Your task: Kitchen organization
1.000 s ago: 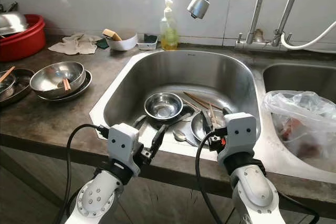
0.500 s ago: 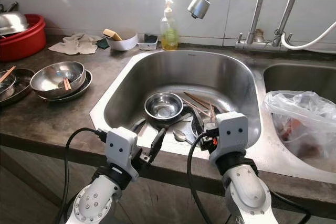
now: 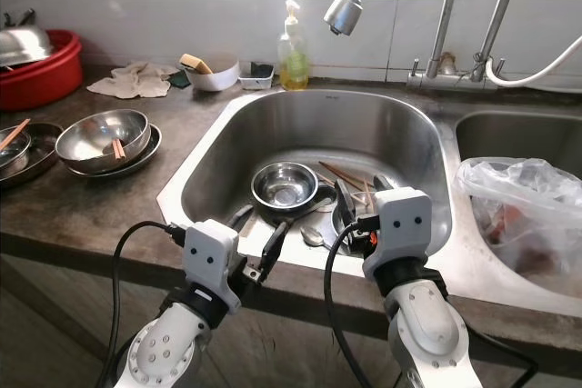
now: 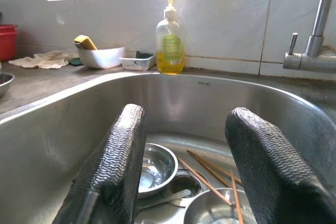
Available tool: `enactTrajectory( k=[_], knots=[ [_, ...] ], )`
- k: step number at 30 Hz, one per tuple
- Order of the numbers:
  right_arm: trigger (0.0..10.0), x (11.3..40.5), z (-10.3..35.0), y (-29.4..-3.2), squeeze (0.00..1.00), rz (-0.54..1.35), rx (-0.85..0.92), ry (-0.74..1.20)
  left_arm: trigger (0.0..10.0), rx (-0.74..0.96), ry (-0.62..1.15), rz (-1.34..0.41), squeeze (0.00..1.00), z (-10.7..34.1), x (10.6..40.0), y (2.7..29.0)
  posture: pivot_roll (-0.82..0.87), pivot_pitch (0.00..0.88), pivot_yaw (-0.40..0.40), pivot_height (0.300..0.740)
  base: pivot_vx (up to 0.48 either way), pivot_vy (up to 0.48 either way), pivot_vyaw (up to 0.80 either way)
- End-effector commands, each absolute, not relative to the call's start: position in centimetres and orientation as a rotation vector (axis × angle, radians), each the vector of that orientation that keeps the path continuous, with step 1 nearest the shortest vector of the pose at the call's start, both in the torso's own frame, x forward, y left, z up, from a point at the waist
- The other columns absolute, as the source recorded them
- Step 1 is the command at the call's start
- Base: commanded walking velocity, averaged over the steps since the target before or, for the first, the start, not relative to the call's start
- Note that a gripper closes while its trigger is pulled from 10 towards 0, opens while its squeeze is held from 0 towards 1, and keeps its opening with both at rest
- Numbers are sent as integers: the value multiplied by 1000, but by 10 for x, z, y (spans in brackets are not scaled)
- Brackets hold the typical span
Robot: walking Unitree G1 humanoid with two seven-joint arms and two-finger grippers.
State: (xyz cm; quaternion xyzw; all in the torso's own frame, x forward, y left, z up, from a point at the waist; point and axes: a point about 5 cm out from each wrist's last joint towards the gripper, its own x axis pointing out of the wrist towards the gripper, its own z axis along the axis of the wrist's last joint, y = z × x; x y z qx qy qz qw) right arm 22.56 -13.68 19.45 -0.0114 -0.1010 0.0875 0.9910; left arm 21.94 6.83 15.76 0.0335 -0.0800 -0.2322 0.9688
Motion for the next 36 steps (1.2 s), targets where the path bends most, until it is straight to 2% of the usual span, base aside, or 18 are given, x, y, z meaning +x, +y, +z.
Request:
enactTrajectory(
  k=[1, 36],
  knots=[
    [10000, 224, 198, -135, 0, 178, -24, -221, 10000, 69, -164, -476, 0, 158, 219, 67, 66, 36, 29, 740, -262, 0, 0],
    [10000, 227, 189, -131, 0, 159, -24, -180, 10000, 69, -148, -481, 0, 155, 218, 65, 71, 55, 28, 740, -283, 0, 0]
  ],
)
